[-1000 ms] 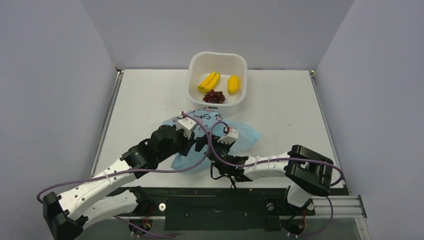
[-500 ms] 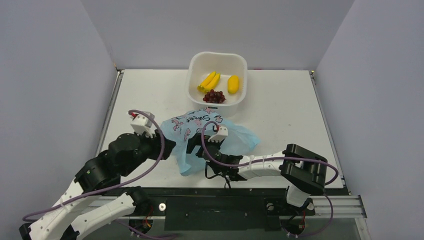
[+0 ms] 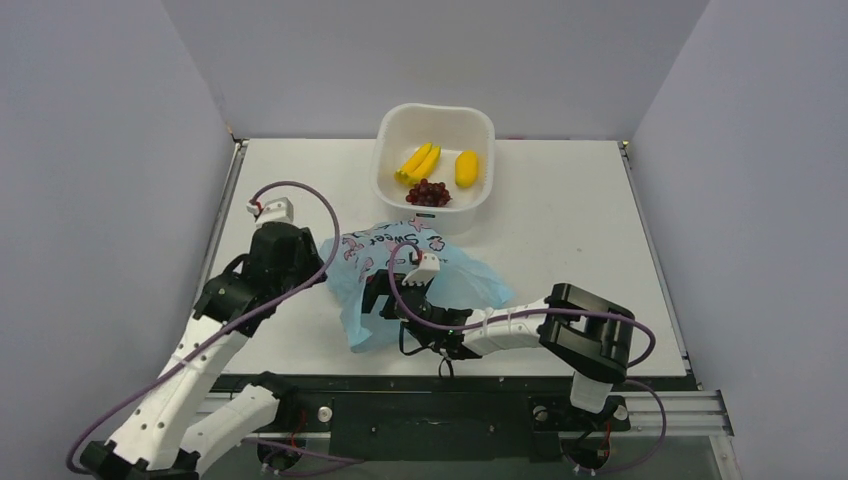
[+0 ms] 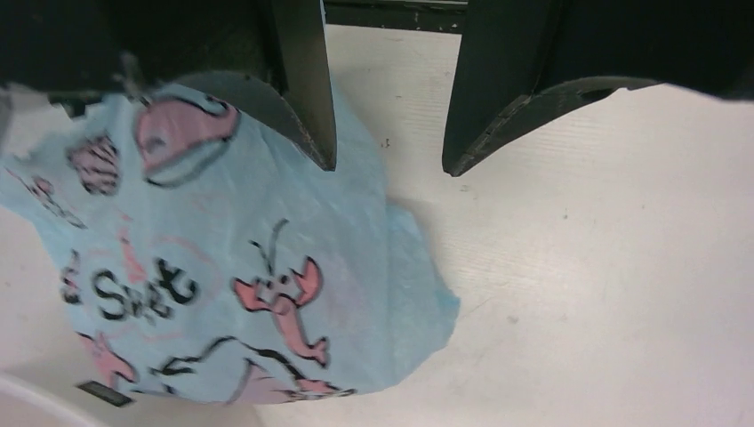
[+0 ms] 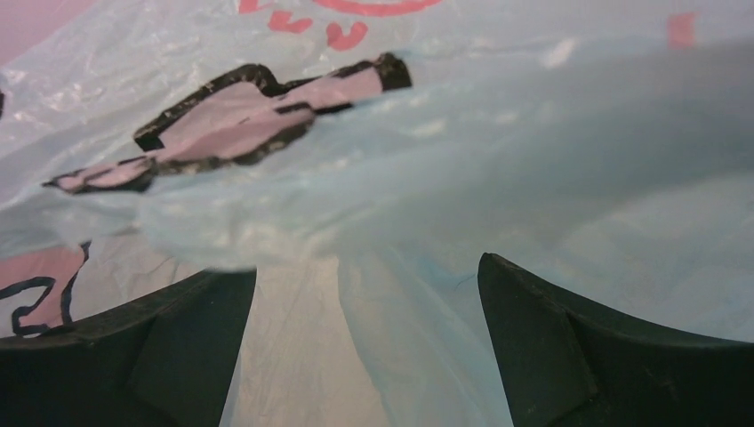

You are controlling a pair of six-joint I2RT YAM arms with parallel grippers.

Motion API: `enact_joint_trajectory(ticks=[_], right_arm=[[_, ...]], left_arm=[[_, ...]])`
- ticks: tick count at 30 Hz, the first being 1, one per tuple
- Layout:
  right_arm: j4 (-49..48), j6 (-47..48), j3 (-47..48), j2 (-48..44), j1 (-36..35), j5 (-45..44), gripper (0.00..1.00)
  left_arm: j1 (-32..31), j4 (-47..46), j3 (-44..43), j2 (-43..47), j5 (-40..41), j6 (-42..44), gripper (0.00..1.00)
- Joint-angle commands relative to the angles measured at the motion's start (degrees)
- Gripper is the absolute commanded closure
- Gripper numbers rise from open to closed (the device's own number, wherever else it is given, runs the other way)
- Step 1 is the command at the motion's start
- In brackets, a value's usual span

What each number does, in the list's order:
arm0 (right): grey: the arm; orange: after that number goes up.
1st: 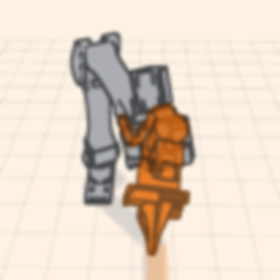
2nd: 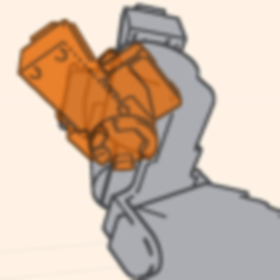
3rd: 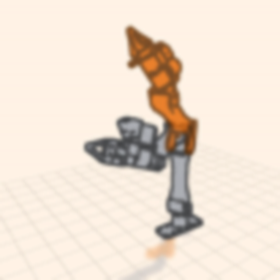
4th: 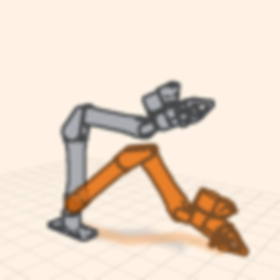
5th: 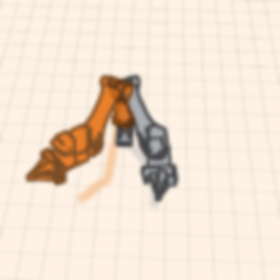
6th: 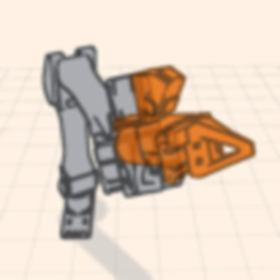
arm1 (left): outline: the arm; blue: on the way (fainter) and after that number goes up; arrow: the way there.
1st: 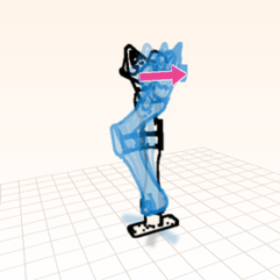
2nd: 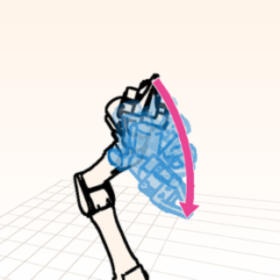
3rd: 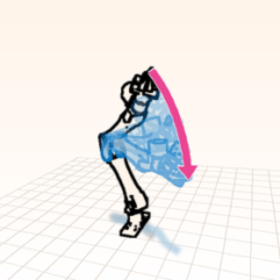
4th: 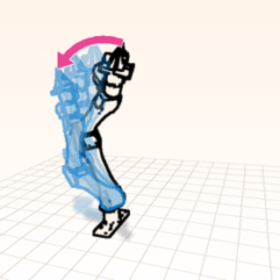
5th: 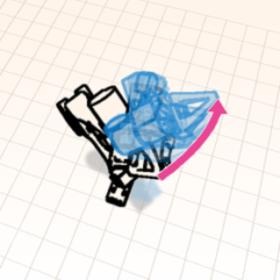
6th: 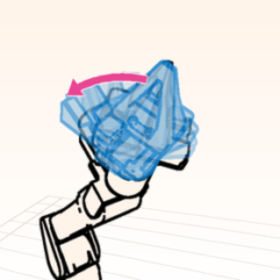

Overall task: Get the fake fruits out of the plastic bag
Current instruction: Take out the fake fruit from the plastic bag.

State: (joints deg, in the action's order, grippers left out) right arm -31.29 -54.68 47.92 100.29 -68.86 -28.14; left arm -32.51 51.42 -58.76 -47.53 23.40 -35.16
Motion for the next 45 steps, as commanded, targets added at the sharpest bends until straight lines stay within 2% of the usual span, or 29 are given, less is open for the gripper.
enact_joint_trajectory(ticks=[1, 3, 6, 9, 13, 16, 19, 26, 30, 32, 37, 45], right_arm=[[-3.0, -1.7, 2.1, 0.6, 0.9, 1.1, 0.10], [-2.9, -2.2, 2.1, 1.0, 1.2, 1.1, 0.11], [-3.4, -3.0, 2.5, 1.9, 1.8, 1.8, 0.11], [-3.8, -3.3, 3.4, 2.9, 2.5, 2.2, 0.11], [-3.6, -3.7, 4.8, 4.1, 3.2, 2.4, 0.11], [-2.7, -3.6, 5.8, 4.9, 3.8, 2.3, 0.13], [-2.1, -3.7, 6.9, 5.9, 4.8, 2.5, 0.16], [0.1, -3.9, 8.9, 6.9, 5.7, 0.7, 0.19], [2.2, -4.1, 10.3, 7.2, 6.1, -0.9, 0.27], [3.7, -4.6, 10.7, 7.1, 6.2, -2.1, 0.31], [4.7, -3.5, 12.1, 8.5, 8.0, -1.0, 0.31], [6.9, -2.9, 15.2, 12.4, 10.5, 1.5, 0.26]], left_arm=[[16.9, -5.6, 2.7, -3.3, -23.6, 3.2, 0.52], [20.0, -7.0, 4.8, -2.8, -29.2, 2.8, 0.48], [21.7, -10.3, 8.8, -1.2, -30.8, 1.9, 0.46], [25.3, -13.5, 10.1, -4.3, -31.2, 1.3, 0.45], [30.3, -20.9, 11.4, -12.8, -34.7, 1.1, 0.52], [32.1, -24.2, 9.8, -22.2, -37.7, 1.4, 0.60], [32.2, -27.3, 7.8, -28.8, -40.6, 2.1, 0.66], [30.7, -29.2, 3.8, -42.0, -42.1, 5.0, 0.67], [29.0, -28.3, 1.0, -47.6, -42.6, 6.3, 0.70], [28.1, -29.4, 1.3, -48.7, -42.1, 6.4, 0.71], [27.4, -30.6, 2.8, -50.1, -41.3, 7.5, 0.72], [26.4, -30.9, 4.2, -50.7, -41.2, 9.5, 0.74]])
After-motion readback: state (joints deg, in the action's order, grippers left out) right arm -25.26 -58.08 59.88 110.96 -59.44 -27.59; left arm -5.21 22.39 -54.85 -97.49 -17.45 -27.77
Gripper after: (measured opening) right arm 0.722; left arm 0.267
